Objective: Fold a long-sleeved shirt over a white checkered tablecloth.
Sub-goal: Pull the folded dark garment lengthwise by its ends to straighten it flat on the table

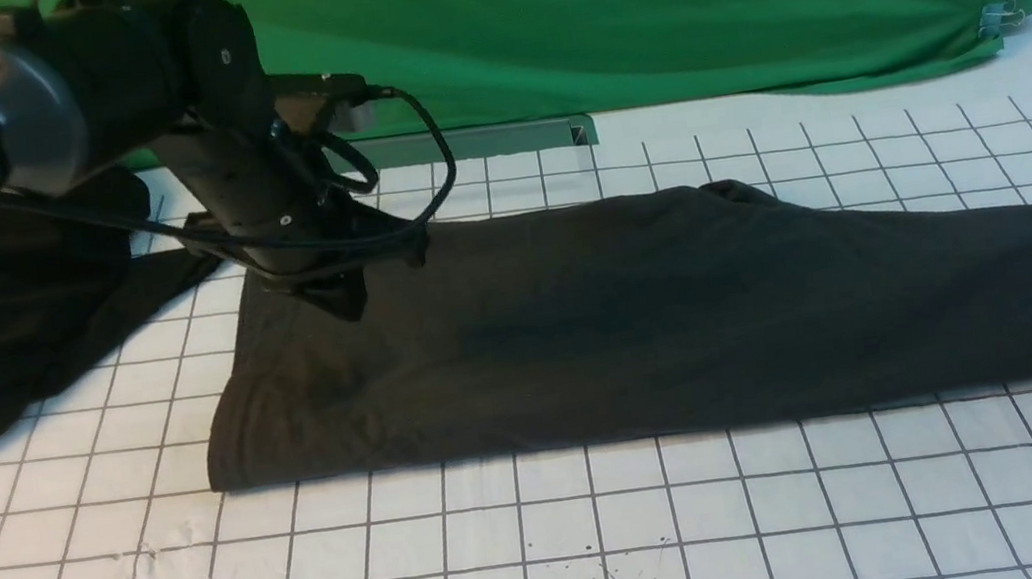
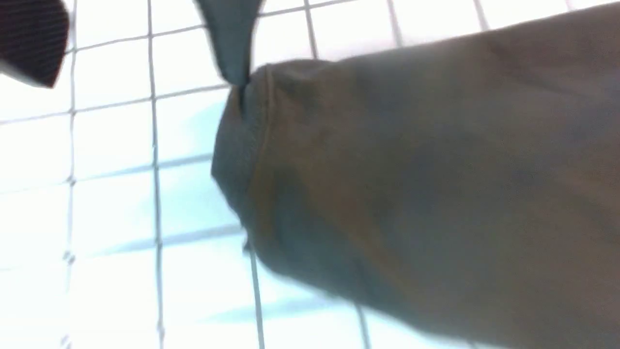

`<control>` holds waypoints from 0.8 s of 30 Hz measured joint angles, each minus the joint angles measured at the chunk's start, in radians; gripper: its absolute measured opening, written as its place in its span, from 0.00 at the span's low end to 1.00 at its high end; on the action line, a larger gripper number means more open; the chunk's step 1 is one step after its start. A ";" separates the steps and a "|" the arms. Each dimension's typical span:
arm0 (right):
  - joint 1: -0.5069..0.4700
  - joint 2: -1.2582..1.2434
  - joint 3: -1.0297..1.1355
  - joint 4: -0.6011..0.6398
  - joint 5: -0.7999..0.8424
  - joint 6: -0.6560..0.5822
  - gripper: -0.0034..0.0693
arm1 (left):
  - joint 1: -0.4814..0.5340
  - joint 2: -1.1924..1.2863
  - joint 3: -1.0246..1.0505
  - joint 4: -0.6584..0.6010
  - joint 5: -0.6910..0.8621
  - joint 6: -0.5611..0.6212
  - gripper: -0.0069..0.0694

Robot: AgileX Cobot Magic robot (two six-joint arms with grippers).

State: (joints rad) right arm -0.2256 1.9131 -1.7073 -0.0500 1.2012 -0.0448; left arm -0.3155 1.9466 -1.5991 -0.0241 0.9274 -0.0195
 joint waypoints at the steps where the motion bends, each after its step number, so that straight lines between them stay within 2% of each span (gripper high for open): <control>1: 0.007 -0.008 -0.007 0.001 -0.003 -0.003 0.55 | 0.001 -0.001 0.000 0.000 0.000 0.000 0.09; 3: 0.034 -0.017 -0.016 0.040 -0.011 -0.038 0.42 | 0.001 0.010 0.000 0.000 0.009 0.000 0.09; 4: 0.036 -0.017 -0.016 0.040 -0.011 -0.042 0.40 | 0.001 0.011 0.000 0.000 0.009 0.000 0.09; 5: 0.048 -0.010 -0.016 0.100 -0.009 -0.085 0.28 | 0.002 0.024 0.002 0.000 0.020 -0.006 0.09; 7: 0.064 0.011 -0.016 0.183 -0.009 -0.140 0.12 | 0.005 0.047 0.013 0.000 0.027 -0.011 0.09; 10: 0.077 0.056 -0.016 0.211 -0.001 -0.164 0.07 | 0.005 0.068 0.034 0.005 0.031 -0.033 0.09; 19: 0.058 0.241 -0.015 0.058 0.012 -0.076 0.07 | 0.008 0.086 0.120 0.024 -0.006 -0.059 0.09; 24: 0.023 0.257 -0.015 0.016 0.012 -0.074 0.13 | 0.023 0.082 0.121 0.043 -0.003 -0.078 0.09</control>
State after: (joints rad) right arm -0.2027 2.1701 -1.7219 -0.0338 1.2130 -0.1183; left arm -0.2922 2.0282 -1.4779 0.0185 0.9241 -0.0972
